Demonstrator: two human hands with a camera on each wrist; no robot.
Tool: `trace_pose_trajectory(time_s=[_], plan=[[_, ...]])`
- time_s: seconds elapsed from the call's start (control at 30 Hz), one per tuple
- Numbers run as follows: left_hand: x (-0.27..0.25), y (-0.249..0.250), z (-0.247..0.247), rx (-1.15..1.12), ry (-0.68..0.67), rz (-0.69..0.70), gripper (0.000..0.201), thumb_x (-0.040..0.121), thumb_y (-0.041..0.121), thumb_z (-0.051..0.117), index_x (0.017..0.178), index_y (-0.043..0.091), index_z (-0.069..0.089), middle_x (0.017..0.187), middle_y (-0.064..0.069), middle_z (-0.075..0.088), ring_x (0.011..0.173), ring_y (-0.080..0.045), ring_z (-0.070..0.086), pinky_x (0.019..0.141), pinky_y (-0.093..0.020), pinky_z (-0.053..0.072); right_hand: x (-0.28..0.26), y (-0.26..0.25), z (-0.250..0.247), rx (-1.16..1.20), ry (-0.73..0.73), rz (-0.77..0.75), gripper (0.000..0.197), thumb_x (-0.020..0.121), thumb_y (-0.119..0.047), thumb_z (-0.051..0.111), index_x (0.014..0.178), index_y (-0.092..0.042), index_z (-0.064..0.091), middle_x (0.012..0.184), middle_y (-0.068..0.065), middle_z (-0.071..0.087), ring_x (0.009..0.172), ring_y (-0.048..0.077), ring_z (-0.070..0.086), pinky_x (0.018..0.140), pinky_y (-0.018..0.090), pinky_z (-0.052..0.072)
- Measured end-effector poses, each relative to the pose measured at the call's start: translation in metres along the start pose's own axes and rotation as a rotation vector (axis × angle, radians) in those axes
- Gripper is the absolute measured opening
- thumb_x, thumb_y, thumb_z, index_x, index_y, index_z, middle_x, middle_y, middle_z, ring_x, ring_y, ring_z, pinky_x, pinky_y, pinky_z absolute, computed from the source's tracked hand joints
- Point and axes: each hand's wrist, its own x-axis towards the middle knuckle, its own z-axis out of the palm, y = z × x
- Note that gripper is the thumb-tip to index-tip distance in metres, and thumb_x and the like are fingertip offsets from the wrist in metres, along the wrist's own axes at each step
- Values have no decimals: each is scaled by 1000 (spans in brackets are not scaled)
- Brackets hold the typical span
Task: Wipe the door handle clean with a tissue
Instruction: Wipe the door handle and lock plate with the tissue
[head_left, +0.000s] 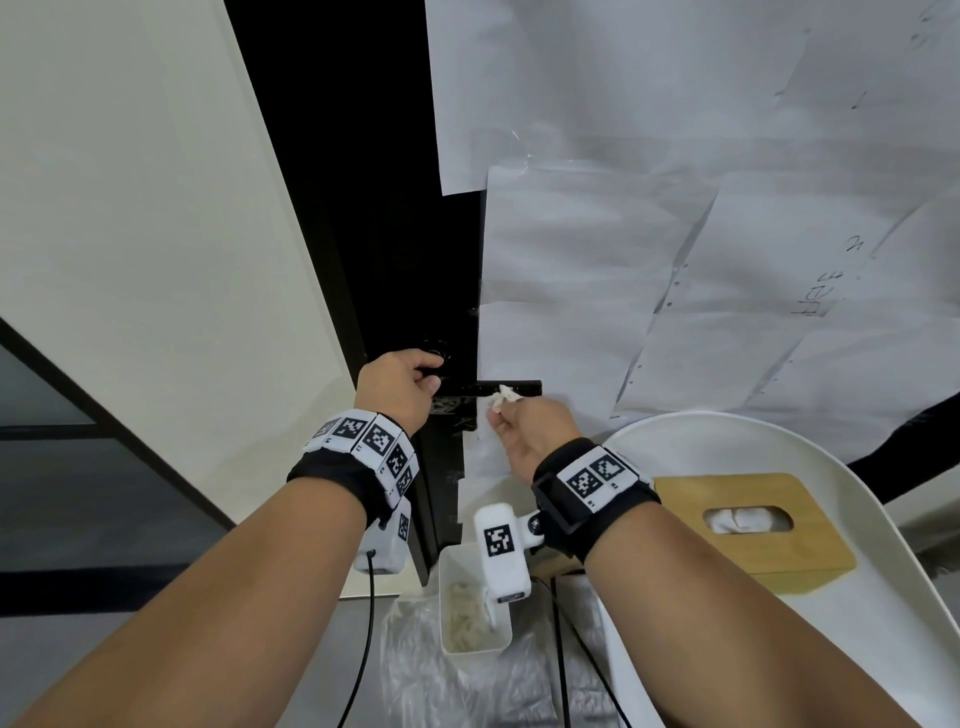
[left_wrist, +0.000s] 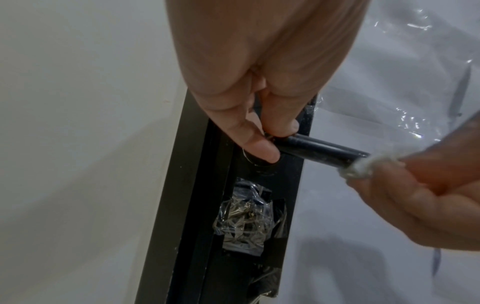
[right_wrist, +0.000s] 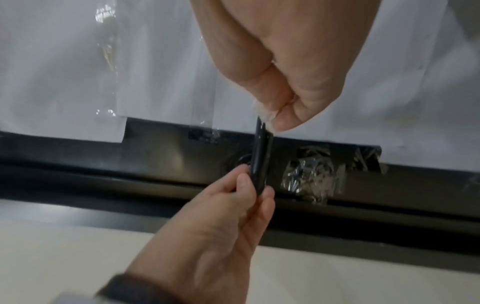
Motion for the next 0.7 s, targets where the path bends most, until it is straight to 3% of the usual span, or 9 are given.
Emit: trace_pose_trajectory(time_s=[0.17,0.27,0.33,0.4,0.5,0.53,0.6,0.7], plan=[[-3,0,-4,26,-20,25,25,87,18,66,109,30,69,89,1,73,82,-12,69,85,-33,56,-13,12,12,-75,-191,34,21,89,17,42,82,0,54,85,10,56,78,18,58,66,23,52],[-5,0,-8,58,-15,41,26,88,19,65,112,29,69,91,2,73,83,-7,65,81,-20,48,-21,7,13,-319,-291,-39,20,85,17,46,80,2,57,82,12,56,73,18,57,63,22,53],[-5,2,-10,86,-7,52,26,89,20,66,113,27,69,99,2,70,88,-7,61,81,-16,42,-26,0,14,-555,-300,-191,23,81,13,52,78,-6,64,80,12,63,73,20,60,67,25,53],[-5,4,-9,156,25,97,26,88,19,66,113,24,70,108,-2,64,93,-11,61,84,-18,41,-26,-9,14,-845,-185,-478,20,79,3,56,79,-15,64,81,8,67,76,20,63,73,28,53],[-7,11,-6,156,83,153,26,91,12,60,116,19,67,107,-3,58,88,-12,57,85,-22,45,-25,-18,9,-1196,-46,-947,12,81,0,52,83,-8,59,88,6,57,74,19,56,68,26,47],[-8,14,-5,138,104,183,27,92,10,57,116,18,65,105,-2,58,86,-11,56,84,-25,48,-21,-17,7,-1314,-56,-1014,14,81,5,50,84,-4,60,90,9,53,74,23,54,66,29,47],[-12,20,-1,120,127,266,25,94,11,55,116,18,64,103,0,58,86,-10,57,84,-27,49,-15,-13,3,-1521,-109,-1008,24,77,12,49,91,0,64,94,13,52,80,30,56,68,36,49],[-18,25,8,135,105,385,19,92,16,58,109,18,66,102,3,60,92,-12,58,83,-27,49,-12,-15,-3,-1467,-127,-984,37,75,14,49,99,-5,70,96,15,60,84,30,60,74,35,51]])
